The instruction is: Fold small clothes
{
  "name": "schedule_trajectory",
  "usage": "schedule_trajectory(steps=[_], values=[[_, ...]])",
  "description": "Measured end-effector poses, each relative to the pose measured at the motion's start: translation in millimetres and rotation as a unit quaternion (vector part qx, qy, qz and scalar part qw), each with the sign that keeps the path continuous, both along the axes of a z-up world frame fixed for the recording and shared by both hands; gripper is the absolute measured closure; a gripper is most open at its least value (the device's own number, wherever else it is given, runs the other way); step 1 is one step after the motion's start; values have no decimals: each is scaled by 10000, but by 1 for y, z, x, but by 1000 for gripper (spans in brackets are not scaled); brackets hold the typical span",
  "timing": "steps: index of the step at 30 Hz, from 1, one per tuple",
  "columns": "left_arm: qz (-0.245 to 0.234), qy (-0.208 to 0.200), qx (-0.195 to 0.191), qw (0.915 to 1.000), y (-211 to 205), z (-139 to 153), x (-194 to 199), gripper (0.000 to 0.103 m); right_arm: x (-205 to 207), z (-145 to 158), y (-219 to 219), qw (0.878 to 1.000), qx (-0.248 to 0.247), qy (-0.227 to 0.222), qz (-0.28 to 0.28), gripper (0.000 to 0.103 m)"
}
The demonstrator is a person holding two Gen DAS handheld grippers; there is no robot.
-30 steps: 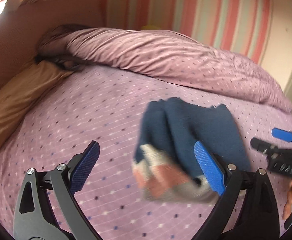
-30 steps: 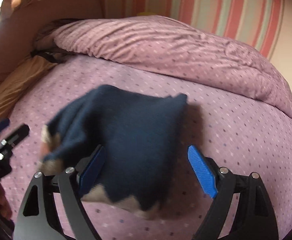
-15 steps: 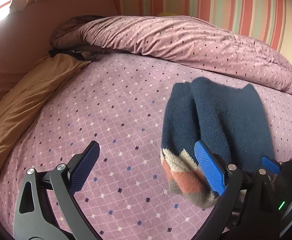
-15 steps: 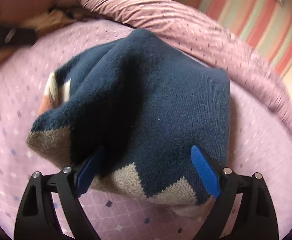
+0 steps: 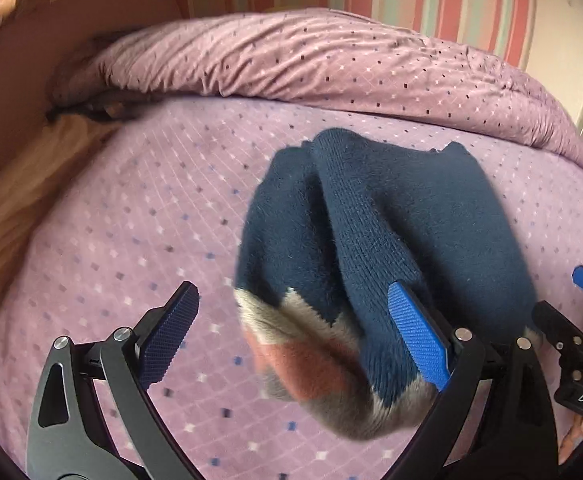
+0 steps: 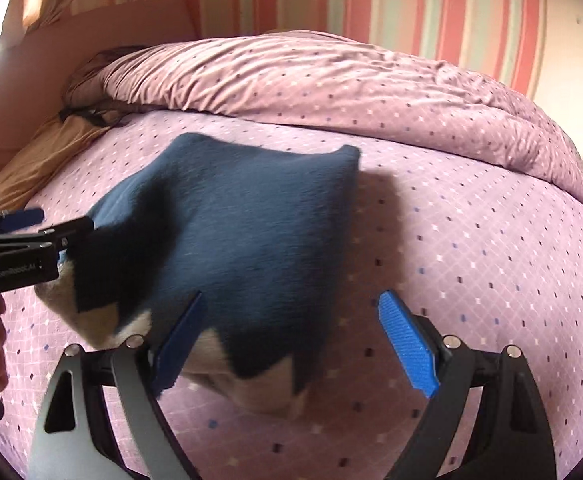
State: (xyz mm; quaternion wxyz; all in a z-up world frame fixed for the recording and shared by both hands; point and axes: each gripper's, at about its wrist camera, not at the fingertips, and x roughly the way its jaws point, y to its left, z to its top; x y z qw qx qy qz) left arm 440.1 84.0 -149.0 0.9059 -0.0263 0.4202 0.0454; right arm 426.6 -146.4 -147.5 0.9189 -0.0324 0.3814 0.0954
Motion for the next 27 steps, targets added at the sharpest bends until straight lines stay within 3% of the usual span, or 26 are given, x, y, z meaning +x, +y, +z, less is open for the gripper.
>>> schedule_trajectory(steps=[3, 8, 10, 12, 14, 16, 18, 21, 27], values=[[-312, -257, -637, 9972, 2, 3, -4, 11, 5, -1, -8, 10000, 77, 45, -13, 15], [-894, -465, -522, 9935, -22, 4, -13, 10, 8, -3, -13, 9998, 189, 91, -6, 15], [-872, -242, -435, 9950, -28, -4, -8, 10, 5, -4, -14, 9996, 247, 103, -3, 15], [-844, -22, -735, 9937, -29, -12, -2, 11, 5, -4, -14, 9995, 281, 112, 38, 15], [-852, 131, -701, 9938, -35, -19, 3, 22, 5, -4, -15, 9995, 288, 139, 63, 15], [-903, 294, -651, 9934, -44, -24, 7, 59, 6, -4, -17, 9994, 300, 151, 65, 14], [-826, 318, -576, 9944, -49, -23, 10, 69, 8, -4, -19, 9994, 304, 172, 39, 14], [-742, 240, -801, 9937, -41, -17, 10, 75, 9, -3, -22, 9992, 352, 181, 18, 14], [-632, -119, -684, 9956, -36, 4, 3, 77, 13, -1, -23, 9979, 598, 256, 22, 14]])
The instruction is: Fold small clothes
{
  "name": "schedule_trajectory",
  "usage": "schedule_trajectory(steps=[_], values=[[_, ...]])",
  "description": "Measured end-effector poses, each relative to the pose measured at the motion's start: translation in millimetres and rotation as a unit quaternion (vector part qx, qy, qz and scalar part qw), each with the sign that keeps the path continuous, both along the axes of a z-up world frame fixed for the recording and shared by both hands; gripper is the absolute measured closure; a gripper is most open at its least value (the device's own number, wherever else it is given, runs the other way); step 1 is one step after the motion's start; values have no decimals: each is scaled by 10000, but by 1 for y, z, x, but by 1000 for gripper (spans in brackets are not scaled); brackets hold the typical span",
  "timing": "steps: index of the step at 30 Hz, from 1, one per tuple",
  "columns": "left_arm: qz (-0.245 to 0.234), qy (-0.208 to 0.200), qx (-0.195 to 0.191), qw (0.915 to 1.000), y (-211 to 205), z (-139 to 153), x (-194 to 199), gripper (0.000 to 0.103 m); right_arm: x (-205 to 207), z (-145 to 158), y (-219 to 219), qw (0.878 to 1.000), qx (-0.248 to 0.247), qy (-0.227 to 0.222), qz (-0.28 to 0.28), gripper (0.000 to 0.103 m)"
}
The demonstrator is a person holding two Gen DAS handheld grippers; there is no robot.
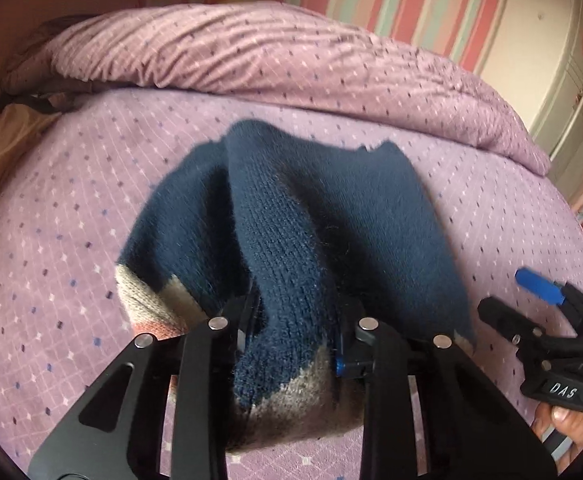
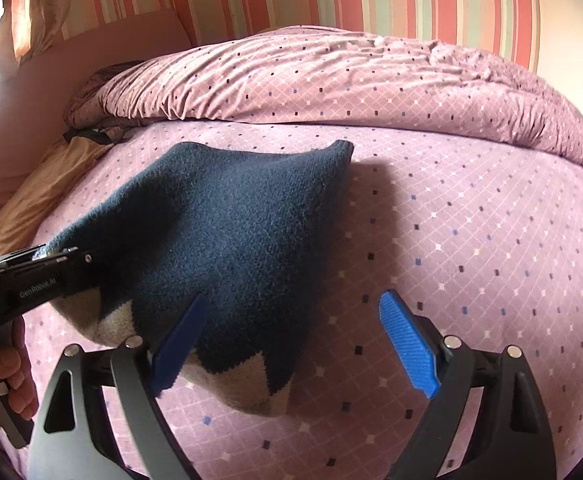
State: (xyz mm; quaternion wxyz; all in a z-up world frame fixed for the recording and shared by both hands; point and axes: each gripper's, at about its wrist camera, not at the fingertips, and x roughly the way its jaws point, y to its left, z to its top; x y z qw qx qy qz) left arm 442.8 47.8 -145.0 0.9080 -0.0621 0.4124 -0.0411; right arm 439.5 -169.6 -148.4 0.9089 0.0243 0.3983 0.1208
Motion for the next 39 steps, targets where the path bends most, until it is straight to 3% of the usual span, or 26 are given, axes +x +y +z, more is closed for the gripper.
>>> schedule_trajectory(steps=[7, 14, 18, 23, 27, 32, 36, 39], values=[[239, -361, 653, 9969, 1, 25, -5, 77, 4, 6, 9, 10000, 61, 6, 11, 14], [442, -129, 786, 9958, 44, -2, -8, 74, 1, -5, 45, 9994, -59, 102, 316, 14], [415, 56, 820, 9957, 58, -31, -7, 71, 3, -25, 68, 9976, -445, 299, 437, 13], [466, -58, 1133, 9924, 55, -51, -6, 67, 2, -51, 75, 9954, -766, 431, 372, 4], [507, -204, 1358, 9892, 54, -57, -5, 60, 8, -62, 69, 9960, -635, 540, 313, 3], [530, -308, 1420, 9880, 54, -57, -6, 59, 6, -44, 73, 9958, -776, 329, 363, 3], [554, -339, 1323, 9891, 56, -57, -7, 59, 6, -13, 81, 9947, -907, -314, 365, 3], [562, -353, 1232, 9902, 58, -57, -8, 59, 20, 5, 80, 9964, -532, -518, 407, 3]])
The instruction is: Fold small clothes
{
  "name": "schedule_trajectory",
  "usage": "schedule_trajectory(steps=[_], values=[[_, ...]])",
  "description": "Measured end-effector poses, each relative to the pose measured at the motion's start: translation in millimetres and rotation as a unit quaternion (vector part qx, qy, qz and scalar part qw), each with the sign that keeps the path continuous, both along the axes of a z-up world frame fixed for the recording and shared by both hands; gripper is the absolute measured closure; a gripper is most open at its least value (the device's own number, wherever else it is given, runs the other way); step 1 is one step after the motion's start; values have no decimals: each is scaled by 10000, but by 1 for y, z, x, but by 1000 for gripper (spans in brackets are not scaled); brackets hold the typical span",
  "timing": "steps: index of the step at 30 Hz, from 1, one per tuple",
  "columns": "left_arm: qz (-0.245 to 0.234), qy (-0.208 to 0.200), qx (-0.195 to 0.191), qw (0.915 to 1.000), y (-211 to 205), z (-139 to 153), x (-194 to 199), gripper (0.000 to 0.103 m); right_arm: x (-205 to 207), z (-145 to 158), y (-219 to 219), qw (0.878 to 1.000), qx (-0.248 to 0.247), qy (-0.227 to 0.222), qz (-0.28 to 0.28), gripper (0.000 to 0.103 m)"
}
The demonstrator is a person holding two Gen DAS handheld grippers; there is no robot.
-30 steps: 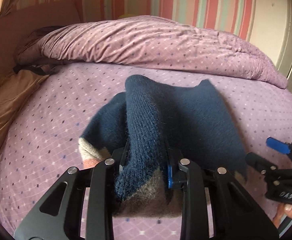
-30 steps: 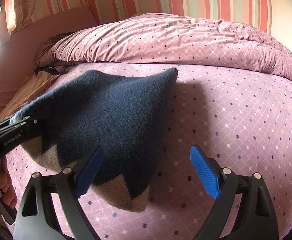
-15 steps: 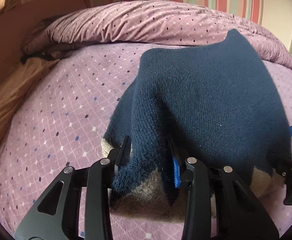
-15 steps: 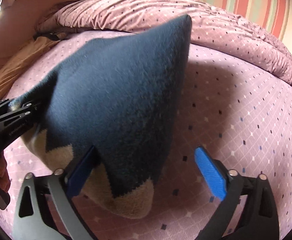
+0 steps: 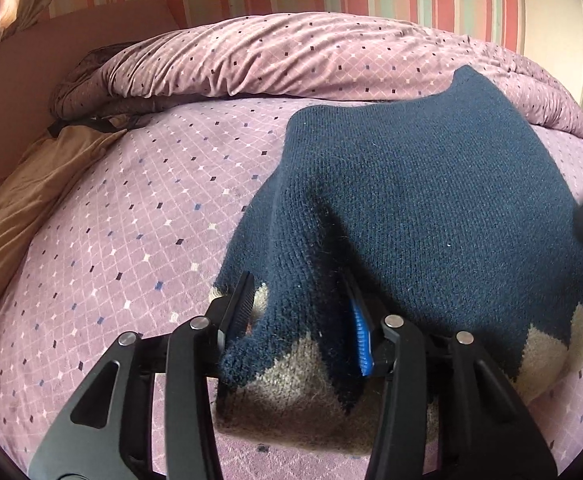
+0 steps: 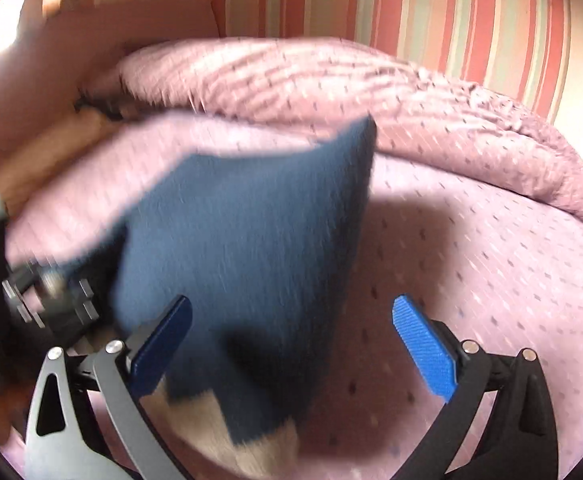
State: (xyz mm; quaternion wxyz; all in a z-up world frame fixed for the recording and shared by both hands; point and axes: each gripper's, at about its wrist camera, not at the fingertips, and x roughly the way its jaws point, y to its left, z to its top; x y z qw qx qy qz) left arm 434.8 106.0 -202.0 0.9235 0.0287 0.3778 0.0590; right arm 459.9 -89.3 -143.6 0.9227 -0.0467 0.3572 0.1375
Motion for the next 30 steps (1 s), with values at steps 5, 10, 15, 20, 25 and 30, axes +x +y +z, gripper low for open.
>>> schedule_trajectory(steps=[5, 10, 15, 20, 25, 30], values=[[-34, -39, -126, 9999, 2, 0, -1, 59, 37, 15, 5, 9969, 653, -127, 417, 30], [-56, -81, -255, 9996, 4, 0, -2, 57, 71, -11, 24, 9965, 468, 421, 542, 48], [-28, -178, -339, 9993, 3, -1, -3, 49, 83, -43, 37, 9912, 350, 1044, 739, 5], [9, -200, -435, 9989, 2, -2, -2, 49, 93, -58, 33, 9865, 578, 1312, 785, 1], [12, -158, -430, 9989, 5, -2, -1, 48, 97, -31, 35, 9843, 500, 1381, 979, 2], [-56, -168, -312, 9994, 5, -1, -1, 45, 118, -11, 29, 9896, 484, 1192, 636, 2]])
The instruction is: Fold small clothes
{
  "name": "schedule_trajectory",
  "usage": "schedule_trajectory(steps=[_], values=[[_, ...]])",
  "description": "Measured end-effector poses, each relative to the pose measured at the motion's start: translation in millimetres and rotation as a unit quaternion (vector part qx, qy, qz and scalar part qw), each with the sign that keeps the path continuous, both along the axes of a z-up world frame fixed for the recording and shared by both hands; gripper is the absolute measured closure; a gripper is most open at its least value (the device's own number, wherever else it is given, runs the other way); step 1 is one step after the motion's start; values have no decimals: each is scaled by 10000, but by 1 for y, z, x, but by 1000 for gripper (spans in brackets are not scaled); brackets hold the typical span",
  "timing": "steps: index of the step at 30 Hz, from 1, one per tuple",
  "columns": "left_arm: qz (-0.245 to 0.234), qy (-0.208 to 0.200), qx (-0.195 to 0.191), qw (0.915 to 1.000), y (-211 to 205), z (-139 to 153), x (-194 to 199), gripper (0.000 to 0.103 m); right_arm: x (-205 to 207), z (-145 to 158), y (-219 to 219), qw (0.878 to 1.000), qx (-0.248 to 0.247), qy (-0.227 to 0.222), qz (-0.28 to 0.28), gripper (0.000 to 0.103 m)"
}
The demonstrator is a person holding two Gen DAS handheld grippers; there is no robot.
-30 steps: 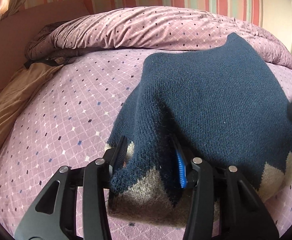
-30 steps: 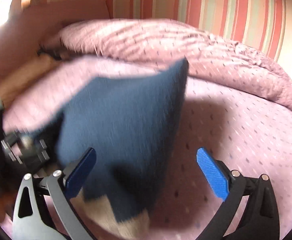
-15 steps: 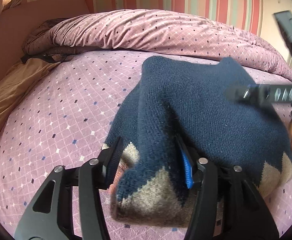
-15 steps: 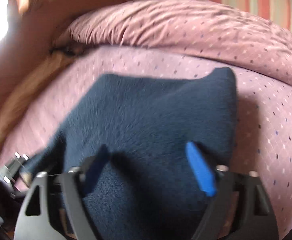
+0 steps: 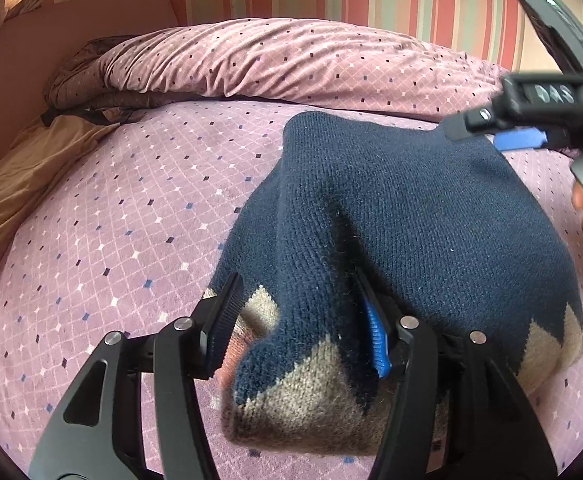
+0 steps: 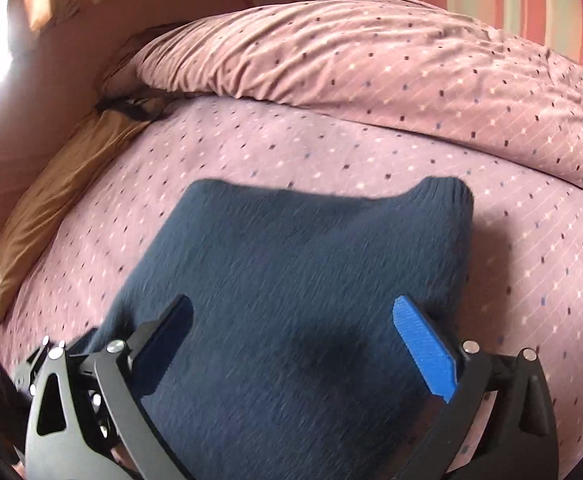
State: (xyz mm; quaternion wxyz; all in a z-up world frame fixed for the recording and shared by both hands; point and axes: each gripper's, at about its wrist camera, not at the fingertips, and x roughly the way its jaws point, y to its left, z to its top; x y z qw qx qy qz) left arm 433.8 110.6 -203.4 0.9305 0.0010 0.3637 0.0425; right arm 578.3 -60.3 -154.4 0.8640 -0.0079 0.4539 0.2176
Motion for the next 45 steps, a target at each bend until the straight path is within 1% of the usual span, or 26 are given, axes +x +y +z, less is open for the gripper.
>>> schedule_trajectory(steps=[1, 3, 5, 7, 8, 10, 12, 13, 14, 16, 18, 20, 22, 23, 26, 27, 29, 30, 32, 33, 36, 37, 40, 42, 45], values=[[9, -3, 0, 10000, 1, 0, 0, 41, 7, -3, 1, 9999, -124, 57, -84, 2], [9, -6, -56, 10000, 5, -1, 1, 38, 18, -12, 0, 9994, -228, 220, -167, 2], [-29, -25, 0, 10000, 4, -1, 2, 38, 26, -25, 2, 9983, -364, 398, -230, 1], [-48, -31, 63, 10000, 1, -1, 2, 37, 30, -38, 11, 9962, -667, 519, -225, 1], [-48, -28, 65, 10000, 1, -2, 2, 37, 32, -42, 11, 9956, -691, 578, -247, 1], [23, -27, 22, 10000, 4, -2, 4, 30, 40, -48, 3, 9950, -435, 843, -323, 1], [174, 8, -15, 9998, 8, -2, 7, 17, 43, -47, 2, 9940, -436, 964, -295, 1], [229, 36, -31, 9997, 9, -1, 8, 15, 42, -42, 3, 9942, -462, 922, -293, 1], [248, 63, -54, 9997, 11, -1, 9, 14, 39, -37, 2, 9949, -397, 866, -330, 1], [191, 33, -130, 9997, 13, 4, 5, 14, 23, -18, -5, 9968, -171, 631, -455, 2], [107, -6, -9, 9999, 11, 11, -1, 14, 2, 0, -16, 9979, 107, 342, -546, 2], [70, -109, 157, 9998, 9, 22, -11, 14, -32, 20, -29, 9978, 106, -139, -640, 2], [84, -174, 281, 9994, 9, 30, -20, 13, -68, 30, -42, 9967, -4, -451, -681, 2], [108, -160, 385, 9991, 9, 33, -25, 12, -81, 29, -46, 9961, -65, -515, -715, 2], [180, -27, 553, 9983, 13, 29, -30, 10, -115, 13, -54, 9959, -341, -468, -698, 2], [217, 16, 562, 9982, 15, 27, -31, 10, -127, 4, -56, 9962, -381, -386, -678, 2], [285, 1, 615, 9977, 16, 27, -33, 9, -138, -8, -62, 9955, -436, -274, -799, 2], [308, -20, 725, 9969, 14, 26, -33, 8, -141, -16, -63, 9953, -452, -168, -839, 2], [321, 46, 926, 9952, 12, 19, -31, 5, -142, -36, -60, 9942, -714, 105, -793, 2], [349, 129, 936, 9949, 13, 12, -29, 3, -141, -44, -57, 9931, -860, 149, -786, 2], [429, 306, 561, 9970, 29, -6, -22, 3, -135, -62, -50, 9907, -1103, 231, -767, 2], [422, 297, 561, 9971, 30, -6, -21, 3, -133, -65, -47, 9899, -1188, 206, -749, 2], [331, 174, 718, 9967, 27, 4, -22, 3, -130, -61, -46, 9895, -1221, 212, -748, 2], [304, 6, 624, 9976, 30, 18, -27, 3, -130, -50, -51, 9915, -1050, 221, -740, 2], [351, -300, 469, 9978, 36, 46, -28, 12, -133, -25, -65, 9944, -688, -22, -799, 2]])
